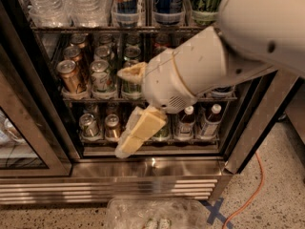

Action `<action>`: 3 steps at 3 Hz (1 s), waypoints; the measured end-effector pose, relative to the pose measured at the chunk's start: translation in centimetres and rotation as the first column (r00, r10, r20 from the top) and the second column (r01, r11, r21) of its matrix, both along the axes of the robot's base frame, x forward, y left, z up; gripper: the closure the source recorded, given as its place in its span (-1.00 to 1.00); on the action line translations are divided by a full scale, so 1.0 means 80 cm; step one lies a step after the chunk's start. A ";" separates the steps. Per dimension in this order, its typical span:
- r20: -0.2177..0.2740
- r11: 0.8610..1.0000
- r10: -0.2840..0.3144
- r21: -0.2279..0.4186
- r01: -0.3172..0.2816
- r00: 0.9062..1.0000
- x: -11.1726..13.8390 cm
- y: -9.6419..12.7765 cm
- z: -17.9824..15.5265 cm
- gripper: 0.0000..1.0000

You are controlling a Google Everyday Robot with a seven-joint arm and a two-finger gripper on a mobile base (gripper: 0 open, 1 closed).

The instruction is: Pick water bottle from top shelf of fridge

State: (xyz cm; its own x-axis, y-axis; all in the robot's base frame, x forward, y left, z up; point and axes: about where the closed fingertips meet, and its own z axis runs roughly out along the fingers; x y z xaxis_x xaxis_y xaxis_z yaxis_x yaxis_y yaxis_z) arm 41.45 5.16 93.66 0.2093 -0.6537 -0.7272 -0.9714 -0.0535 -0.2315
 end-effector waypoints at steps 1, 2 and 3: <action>0.001 0.984 0.039 0.172 -0.038 0.999 0.010 0.071 -0.017 -1.00; -0.045 0.941 0.060 0.335 -0.041 0.997 0.005 0.134 -0.018 -1.00; -0.142 0.888 0.092 0.460 -0.017 0.986 -0.014 0.170 -0.007 -1.00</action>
Offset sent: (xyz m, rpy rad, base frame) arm 0.0037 0.1614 -0.0139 0.5524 0.1294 0.0598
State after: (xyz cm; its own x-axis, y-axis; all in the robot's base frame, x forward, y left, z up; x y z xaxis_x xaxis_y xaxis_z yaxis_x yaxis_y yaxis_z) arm 40.36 18.80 93.10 0.0946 -0.2334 -0.9678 -0.9955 -0.0329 -0.0894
